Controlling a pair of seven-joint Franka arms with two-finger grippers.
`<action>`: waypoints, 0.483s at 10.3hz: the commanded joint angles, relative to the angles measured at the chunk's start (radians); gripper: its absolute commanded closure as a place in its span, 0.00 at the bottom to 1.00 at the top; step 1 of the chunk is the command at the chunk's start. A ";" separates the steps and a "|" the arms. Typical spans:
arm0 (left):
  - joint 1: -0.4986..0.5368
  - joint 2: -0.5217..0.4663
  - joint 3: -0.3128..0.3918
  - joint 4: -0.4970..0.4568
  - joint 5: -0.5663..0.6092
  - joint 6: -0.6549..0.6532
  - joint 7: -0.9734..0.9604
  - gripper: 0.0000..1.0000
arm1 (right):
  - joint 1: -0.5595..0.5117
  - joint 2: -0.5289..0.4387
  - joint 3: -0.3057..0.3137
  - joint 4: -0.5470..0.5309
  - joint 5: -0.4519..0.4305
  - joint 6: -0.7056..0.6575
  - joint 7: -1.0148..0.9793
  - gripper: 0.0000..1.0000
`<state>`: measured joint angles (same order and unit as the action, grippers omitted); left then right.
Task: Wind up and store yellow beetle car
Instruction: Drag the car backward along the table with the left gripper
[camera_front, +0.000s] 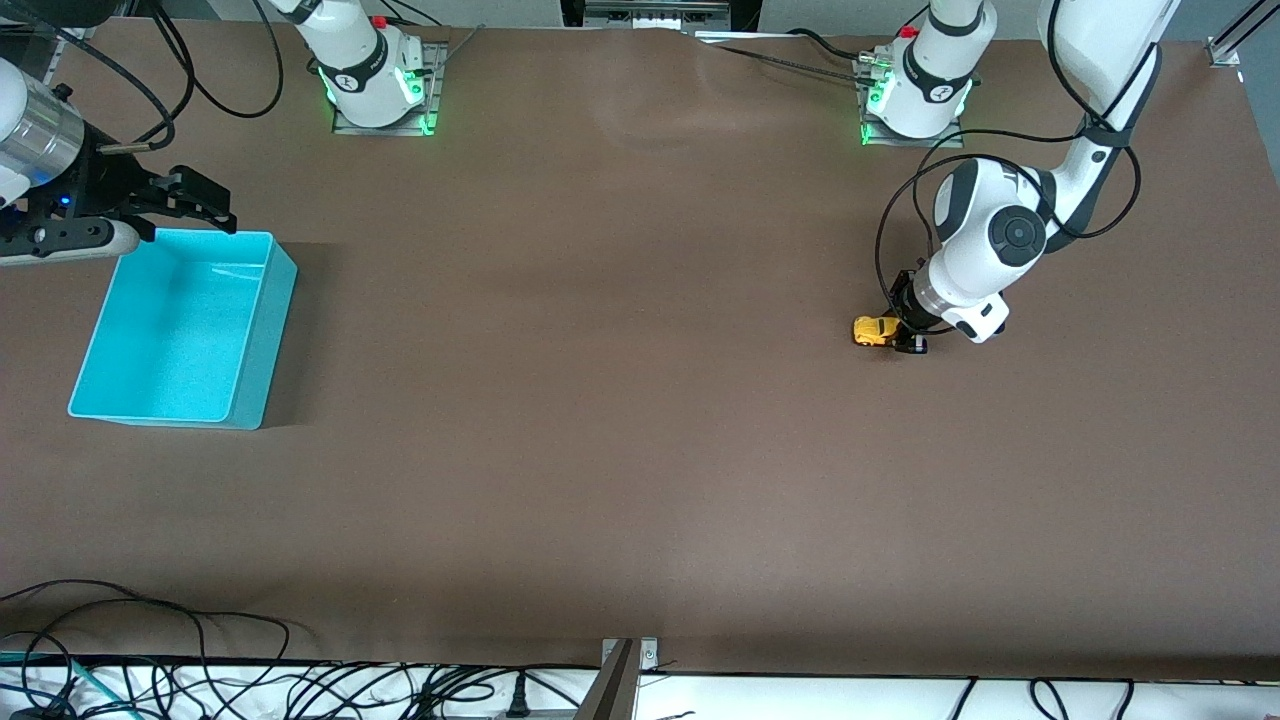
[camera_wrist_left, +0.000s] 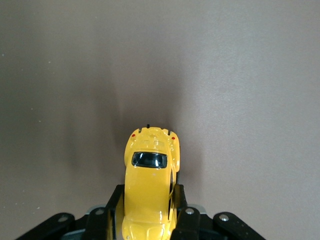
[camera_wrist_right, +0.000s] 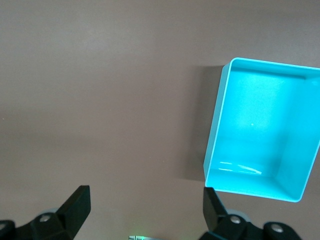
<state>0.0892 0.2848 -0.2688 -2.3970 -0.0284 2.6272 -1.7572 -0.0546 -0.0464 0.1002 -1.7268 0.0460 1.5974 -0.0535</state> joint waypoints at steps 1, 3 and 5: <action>0.003 0.011 -0.001 0.001 -0.025 -0.001 -0.013 1.00 | -0.005 0.000 0.001 0.009 0.005 -0.014 -0.005 0.00; 0.010 0.022 0.003 0.001 -0.009 0.002 0.014 1.00 | -0.005 0.000 0.001 0.009 0.005 -0.014 -0.005 0.00; 0.021 0.025 0.013 0.001 -0.001 0.002 0.050 1.00 | -0.005 0.000 0.001 0.009 0.005 -0.013 -0.005 0.00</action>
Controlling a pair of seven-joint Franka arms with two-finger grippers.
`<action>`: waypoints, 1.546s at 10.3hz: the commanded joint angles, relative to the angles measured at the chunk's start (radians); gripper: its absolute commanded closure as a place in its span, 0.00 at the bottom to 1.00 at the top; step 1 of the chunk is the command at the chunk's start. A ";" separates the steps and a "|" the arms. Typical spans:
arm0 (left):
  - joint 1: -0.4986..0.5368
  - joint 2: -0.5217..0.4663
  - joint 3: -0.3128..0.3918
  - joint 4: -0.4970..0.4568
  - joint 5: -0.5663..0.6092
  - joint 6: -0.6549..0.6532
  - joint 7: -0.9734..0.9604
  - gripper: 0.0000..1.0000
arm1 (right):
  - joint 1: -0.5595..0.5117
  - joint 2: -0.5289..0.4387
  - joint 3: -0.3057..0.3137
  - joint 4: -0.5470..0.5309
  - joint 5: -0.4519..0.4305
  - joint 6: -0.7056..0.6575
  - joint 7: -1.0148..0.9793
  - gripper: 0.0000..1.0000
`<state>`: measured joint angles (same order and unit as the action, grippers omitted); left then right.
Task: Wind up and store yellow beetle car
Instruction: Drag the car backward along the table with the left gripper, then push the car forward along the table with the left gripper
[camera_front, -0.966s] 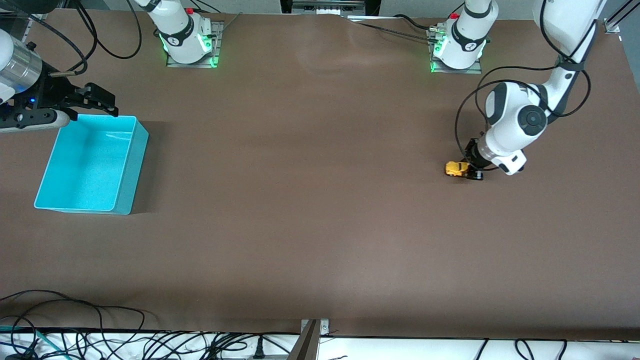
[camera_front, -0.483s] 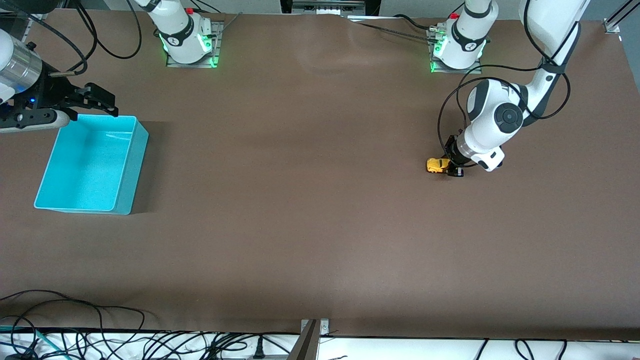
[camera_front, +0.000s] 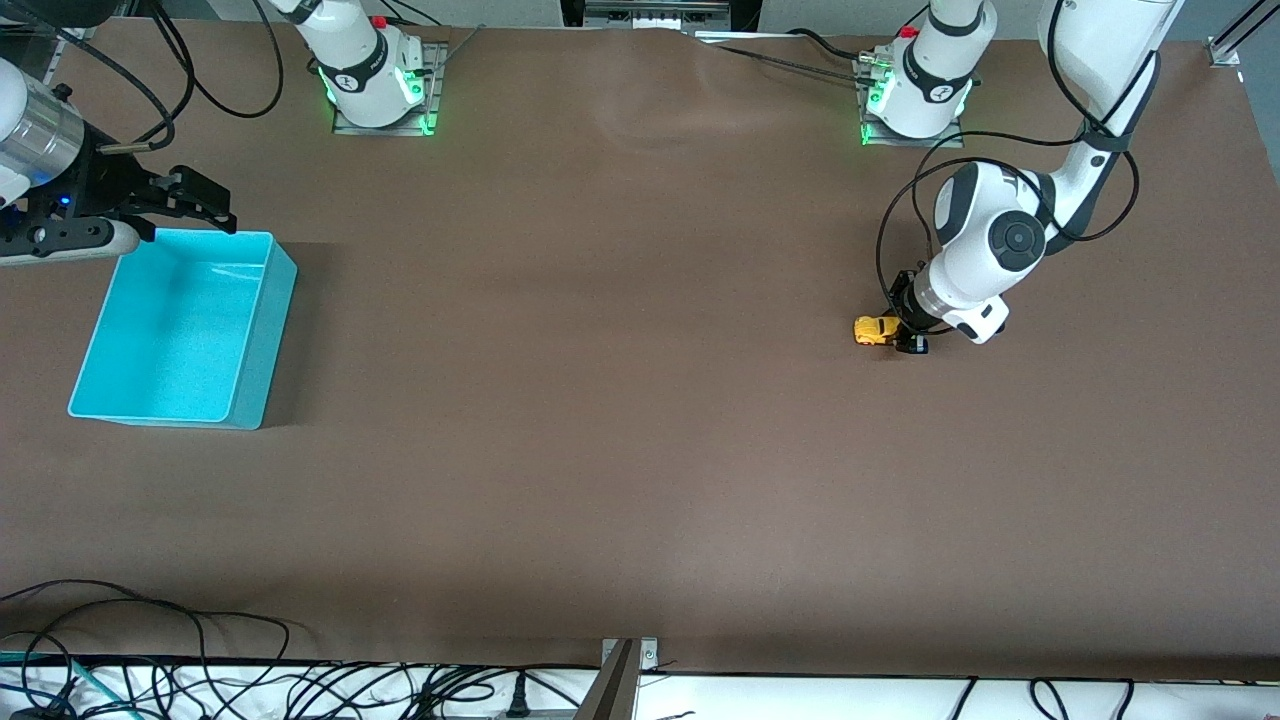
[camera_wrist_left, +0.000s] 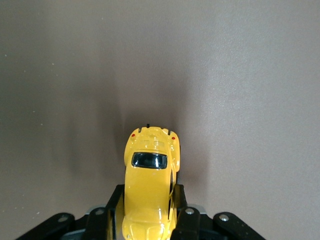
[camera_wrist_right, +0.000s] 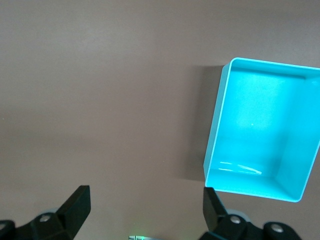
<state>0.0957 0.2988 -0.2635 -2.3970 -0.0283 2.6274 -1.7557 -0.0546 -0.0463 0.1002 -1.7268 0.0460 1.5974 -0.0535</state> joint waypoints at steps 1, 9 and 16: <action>0.024 0.013 0.009 0.001 -0.001 0.002 0.074 1.00 | -0.005 0.000 0.001 0.009 0.005 -0.013 -0.005 0.00; 0.041 0.036 0.173 0.007 0.059 0.002 0.219 1.00 | -0.005 0.002 0.001 0.009 0.005 -0.014 -0.005 0.00; 0.108 0.060 0.217 0.041 0.074 0.002 0.301 1.00 | -0.005 0.002 0.001 0.009 0.005 -0.016 -0.005 0.00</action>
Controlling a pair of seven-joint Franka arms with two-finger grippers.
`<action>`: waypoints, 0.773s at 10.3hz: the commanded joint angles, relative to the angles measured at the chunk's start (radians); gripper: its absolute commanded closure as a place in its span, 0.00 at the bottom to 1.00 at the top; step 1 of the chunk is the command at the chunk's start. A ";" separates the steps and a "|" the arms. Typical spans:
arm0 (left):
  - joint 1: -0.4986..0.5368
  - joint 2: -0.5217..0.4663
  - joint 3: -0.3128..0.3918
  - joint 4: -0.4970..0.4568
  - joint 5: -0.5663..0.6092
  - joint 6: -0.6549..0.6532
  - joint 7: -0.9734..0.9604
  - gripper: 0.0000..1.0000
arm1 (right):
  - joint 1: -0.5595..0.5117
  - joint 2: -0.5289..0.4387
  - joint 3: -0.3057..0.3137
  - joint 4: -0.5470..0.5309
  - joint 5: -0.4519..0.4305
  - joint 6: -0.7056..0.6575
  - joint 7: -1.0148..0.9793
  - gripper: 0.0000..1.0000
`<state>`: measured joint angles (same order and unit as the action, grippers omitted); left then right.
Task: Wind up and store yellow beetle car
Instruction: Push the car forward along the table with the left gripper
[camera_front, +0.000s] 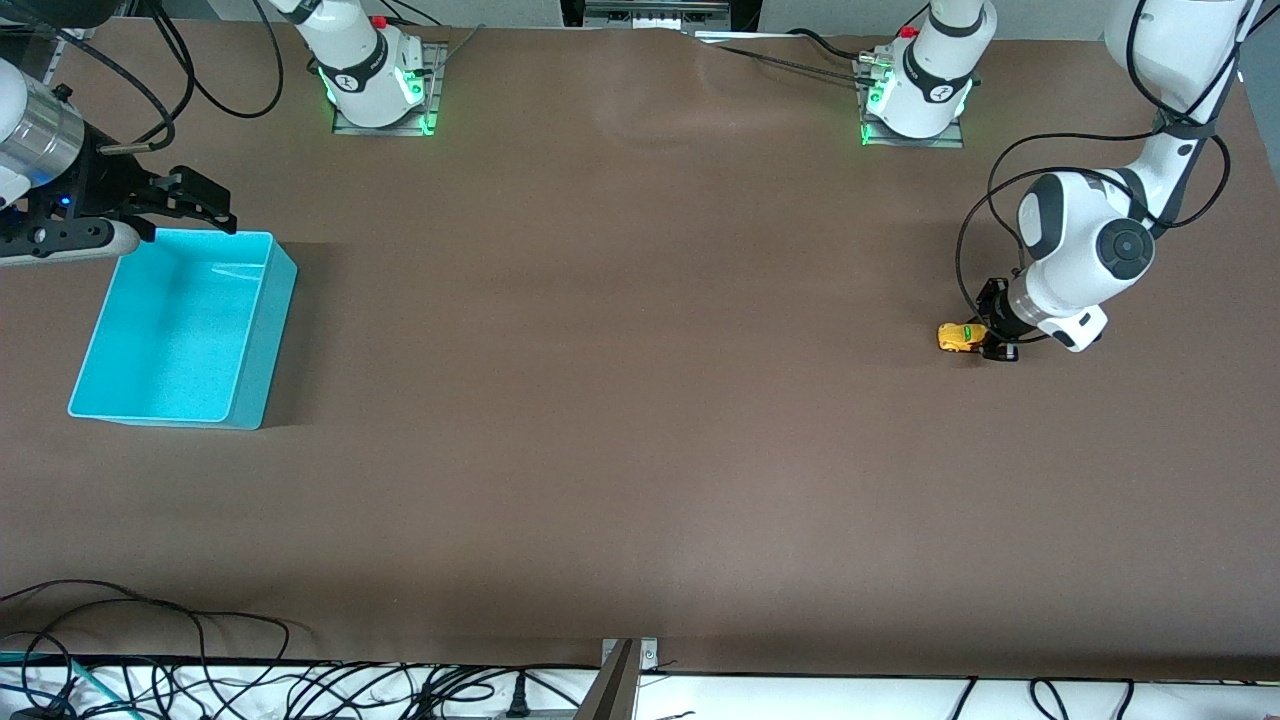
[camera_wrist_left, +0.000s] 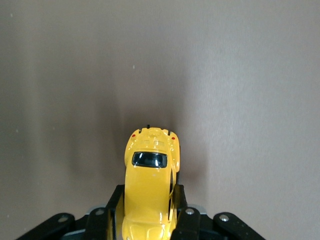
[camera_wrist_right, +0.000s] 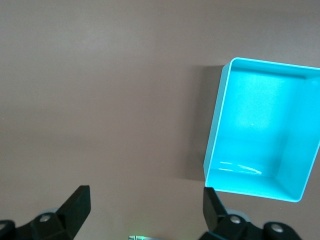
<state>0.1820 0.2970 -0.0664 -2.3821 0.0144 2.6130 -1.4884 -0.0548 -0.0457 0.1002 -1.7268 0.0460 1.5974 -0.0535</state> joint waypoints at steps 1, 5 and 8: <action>0.028 0.065 0.022 0.032 0.032 0.016 0.049 1.00 | -0.005 0.001 0.001 0.009 0.005 -0.014 -0.005 0.00; 0.048 0.077 0.063 0.046 0.039 0.015 0.120 1.00 | -0.005 0.001 0.000 0.009 0.005 -0.016 -0.005 0.00; 0.048 0.077 0.066 0.047 0.039 0.015 0.135 1.00 | -0.005 0.003 -0.008 0.009 0.005 -0.016 -0.006 0.00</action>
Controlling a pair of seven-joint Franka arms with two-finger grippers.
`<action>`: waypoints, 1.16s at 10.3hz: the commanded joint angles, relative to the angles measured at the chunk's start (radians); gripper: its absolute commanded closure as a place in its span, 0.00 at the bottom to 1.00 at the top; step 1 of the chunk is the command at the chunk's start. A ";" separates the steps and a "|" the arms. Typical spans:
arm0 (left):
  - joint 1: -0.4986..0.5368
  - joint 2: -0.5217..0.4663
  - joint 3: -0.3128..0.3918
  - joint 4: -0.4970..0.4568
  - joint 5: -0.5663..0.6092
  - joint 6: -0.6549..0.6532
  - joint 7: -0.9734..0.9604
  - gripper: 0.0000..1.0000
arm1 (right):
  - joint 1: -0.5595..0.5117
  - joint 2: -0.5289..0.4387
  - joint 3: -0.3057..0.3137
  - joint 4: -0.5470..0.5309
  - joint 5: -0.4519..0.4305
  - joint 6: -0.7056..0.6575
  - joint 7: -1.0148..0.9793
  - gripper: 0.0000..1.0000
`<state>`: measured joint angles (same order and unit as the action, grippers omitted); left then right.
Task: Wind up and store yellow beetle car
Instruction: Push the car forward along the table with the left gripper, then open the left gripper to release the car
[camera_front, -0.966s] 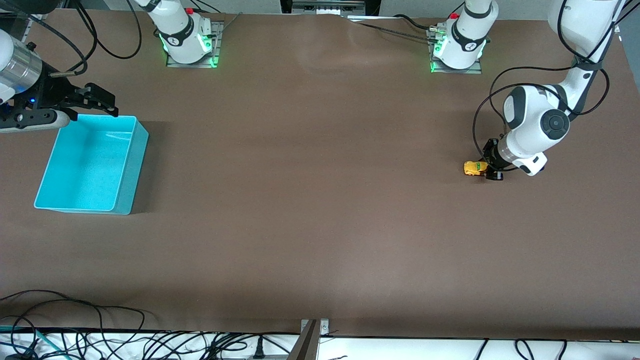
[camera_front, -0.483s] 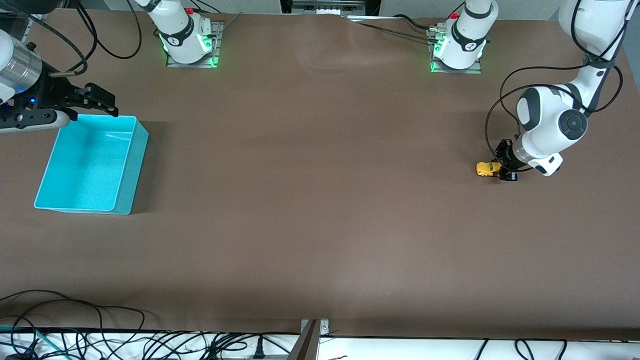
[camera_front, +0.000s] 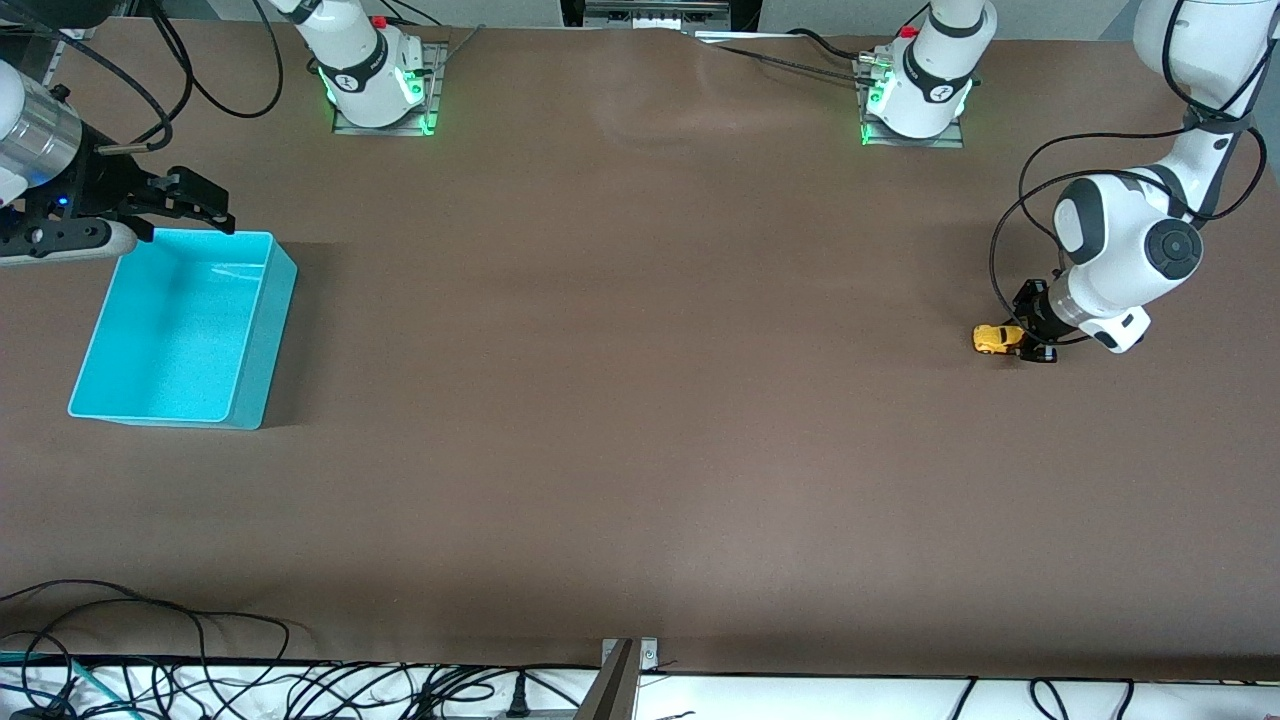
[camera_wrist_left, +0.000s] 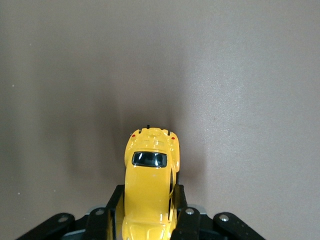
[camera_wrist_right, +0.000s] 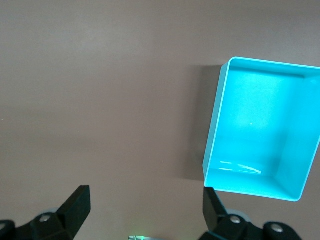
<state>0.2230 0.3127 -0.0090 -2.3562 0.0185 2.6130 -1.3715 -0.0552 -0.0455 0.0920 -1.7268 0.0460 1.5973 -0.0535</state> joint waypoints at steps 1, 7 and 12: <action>0.007 0.062 0.010 0.022 0.035 0.015 0.019 1.00 | -0.003 0.007 0.002 0.007 0.005 -0.014 -0.006 0.00; 0.007 0.052 0.011 0.022 0.035 0.010 0.019 0.39 | 0.000 0.013 0.002 0.001 0.005 -0.017 -0.011 0.00; 0.007 0.049 0.011 0.022 0.035 0.010 0.008 0.00 | 0.000 0.012 0.003 0.001 0.008 -0.017 -0.011 0.00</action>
<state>0.2250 0.3527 -0.0001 -2.3528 0.0267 2.6255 -1.3666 -0.0524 -0.0269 0.0923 -1.7296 0.0460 1.5956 -0.0545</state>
